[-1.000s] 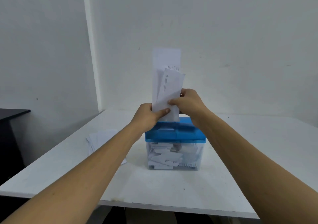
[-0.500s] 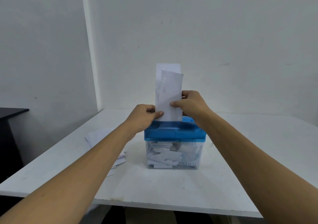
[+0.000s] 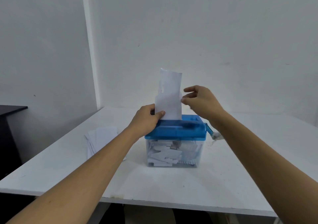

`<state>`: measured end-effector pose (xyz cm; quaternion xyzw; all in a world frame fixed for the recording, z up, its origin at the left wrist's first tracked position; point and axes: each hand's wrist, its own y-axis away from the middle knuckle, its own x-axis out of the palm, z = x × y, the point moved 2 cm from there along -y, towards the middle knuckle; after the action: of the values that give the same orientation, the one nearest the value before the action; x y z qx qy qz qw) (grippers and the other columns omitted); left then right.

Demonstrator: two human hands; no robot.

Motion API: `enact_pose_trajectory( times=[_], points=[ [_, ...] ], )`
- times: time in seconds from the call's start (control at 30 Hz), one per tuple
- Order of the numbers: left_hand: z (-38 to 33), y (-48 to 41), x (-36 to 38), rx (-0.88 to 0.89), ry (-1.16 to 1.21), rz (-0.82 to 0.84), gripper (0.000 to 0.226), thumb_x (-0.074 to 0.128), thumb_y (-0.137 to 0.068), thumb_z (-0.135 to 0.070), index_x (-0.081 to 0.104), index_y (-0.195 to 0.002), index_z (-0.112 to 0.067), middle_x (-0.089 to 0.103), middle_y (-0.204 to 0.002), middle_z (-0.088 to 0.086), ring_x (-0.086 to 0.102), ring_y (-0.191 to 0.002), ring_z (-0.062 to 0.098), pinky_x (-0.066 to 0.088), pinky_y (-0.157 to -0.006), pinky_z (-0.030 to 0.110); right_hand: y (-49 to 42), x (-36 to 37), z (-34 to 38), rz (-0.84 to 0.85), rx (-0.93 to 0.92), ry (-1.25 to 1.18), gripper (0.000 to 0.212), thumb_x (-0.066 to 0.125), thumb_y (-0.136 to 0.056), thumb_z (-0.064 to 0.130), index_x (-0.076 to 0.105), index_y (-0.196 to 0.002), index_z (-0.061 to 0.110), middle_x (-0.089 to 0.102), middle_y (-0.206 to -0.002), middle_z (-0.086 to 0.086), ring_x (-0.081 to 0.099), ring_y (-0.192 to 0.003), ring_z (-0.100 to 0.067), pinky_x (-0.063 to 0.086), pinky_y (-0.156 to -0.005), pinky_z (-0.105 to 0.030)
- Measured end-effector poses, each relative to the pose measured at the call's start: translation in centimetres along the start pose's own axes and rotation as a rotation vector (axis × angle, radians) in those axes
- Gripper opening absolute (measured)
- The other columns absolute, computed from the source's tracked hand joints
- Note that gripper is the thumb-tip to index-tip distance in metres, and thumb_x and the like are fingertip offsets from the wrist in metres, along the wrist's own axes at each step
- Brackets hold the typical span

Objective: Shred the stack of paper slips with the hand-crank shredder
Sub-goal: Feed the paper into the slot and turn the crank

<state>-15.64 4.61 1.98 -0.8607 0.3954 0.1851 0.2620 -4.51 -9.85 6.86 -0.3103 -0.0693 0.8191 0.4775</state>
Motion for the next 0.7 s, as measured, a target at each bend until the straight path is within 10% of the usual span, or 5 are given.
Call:
enact_pose_trajectory(
  times=[0.17,0.37,0.7],
  points=[
    [0.4,0.0,0.3,0.048,0.008,-0.017,0.035,0.049,-0.106,-0.029,0.055,-0.137,-0.015,0.062,-0.132,0.0,0.057,-0.11,0.018,0.044,-0.092,0.026,6.6,-3.5,-2.5,-0.109,-0.284,0.332,0.024,0.057,-0.097,0.039,0.055,-0.12,0.031,0.059,-0.113,0.017,0.058,-0.102,-0.001,0.05,-0.086,-0.022],
    [0.8,-0.2,0.4,0.029,-0.017,0.001,0.031,0.047,-0.106,-0.031,0.06,-0.126,-0.012,0.064,-0.117,0.0,0.057,-0.1,0.018,0.044,-0.087,0.026,10.3,-5.3,-6.7,0.257,-0.528,0.776,0.047,0.056,-0.094,0.046,0.036,-0.137,0.045,0.028,-0.146,0.032,0.052,-0.103,0.013,0.047,-0.088,-0.007],
    [0.9,-0.2,0.6,0.032,-0.016,0.008,0.038,0.049,-0.105,-0.033,0.058,-0.137,-0.014,0.063,-0.131,0.0,0.059,-0.116,0.022,0.048,-0.106,0.038,7.1,-7.7,-5.2,0.195,-0.437,0.47,0.026,0.067,-0.093,0.021,0.062,-0.11,0.039,0.069,-0.107,0.025,0.064,-0.101,0.004,0.053,-0.086,-0.017]
  ],
)
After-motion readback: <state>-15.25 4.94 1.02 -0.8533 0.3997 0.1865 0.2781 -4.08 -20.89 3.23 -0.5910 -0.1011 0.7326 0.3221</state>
